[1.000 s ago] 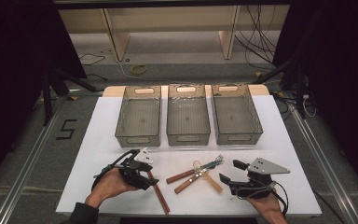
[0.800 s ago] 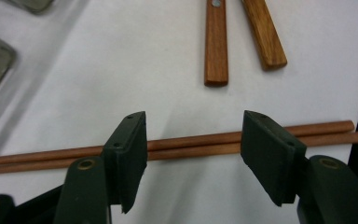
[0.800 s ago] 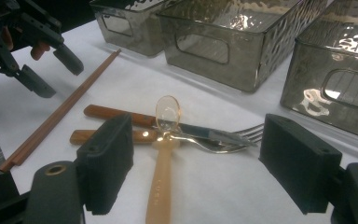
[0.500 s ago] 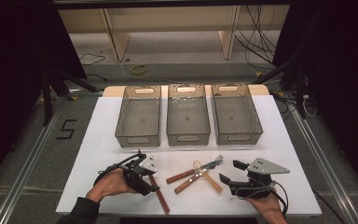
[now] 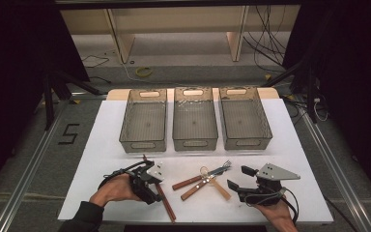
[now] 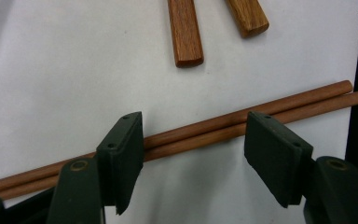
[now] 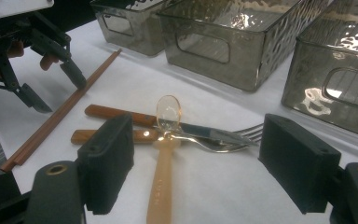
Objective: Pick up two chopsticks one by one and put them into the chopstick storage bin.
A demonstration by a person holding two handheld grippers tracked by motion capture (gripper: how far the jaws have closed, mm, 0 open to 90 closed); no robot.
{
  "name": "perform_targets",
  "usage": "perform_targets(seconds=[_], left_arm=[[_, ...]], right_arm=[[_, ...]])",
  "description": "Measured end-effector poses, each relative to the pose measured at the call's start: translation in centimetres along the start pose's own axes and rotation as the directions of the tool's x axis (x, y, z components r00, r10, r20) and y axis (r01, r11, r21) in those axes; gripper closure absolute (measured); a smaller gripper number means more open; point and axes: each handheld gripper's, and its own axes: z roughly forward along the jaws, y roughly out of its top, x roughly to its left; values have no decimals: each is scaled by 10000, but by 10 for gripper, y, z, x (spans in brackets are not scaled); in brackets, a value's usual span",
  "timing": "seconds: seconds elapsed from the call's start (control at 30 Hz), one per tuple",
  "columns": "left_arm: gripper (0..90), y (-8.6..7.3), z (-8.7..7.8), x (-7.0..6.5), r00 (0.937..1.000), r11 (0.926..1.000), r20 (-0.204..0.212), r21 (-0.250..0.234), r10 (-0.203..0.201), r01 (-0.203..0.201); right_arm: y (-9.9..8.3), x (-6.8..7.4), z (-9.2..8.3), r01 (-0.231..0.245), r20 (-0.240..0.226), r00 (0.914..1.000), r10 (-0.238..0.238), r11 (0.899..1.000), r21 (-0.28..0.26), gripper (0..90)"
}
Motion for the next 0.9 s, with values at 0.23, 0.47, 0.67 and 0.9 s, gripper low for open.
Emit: perform_targets(seconds=[0.23, 0.47, 0.67, 0.9], left_arm=[[363, -2, 1, 0, 9999, 9997, -6, 164, 167, -166], [368, -5, -2, 0, 9994, 9982, 80, 503, 323, -327], [372, -5, -3, -2, 9981, 9938, 309, 962, 535, -562], [364, -3, -2, -1, 9953, 9853, 479, 1445, 845, -906]], right_arm=[[0, 0, 0, -48, -28, 10000, 48, 10000, 24, 271], [0, 0, 0, -84, -40, 10000, 84, 10000, 7, 271], [0, 0, 1, -72, -79, 9999, 73, 10000, 34, 271], [0, -1, 0, -85, -92, 9999, 85, 10000, 17, 273]])
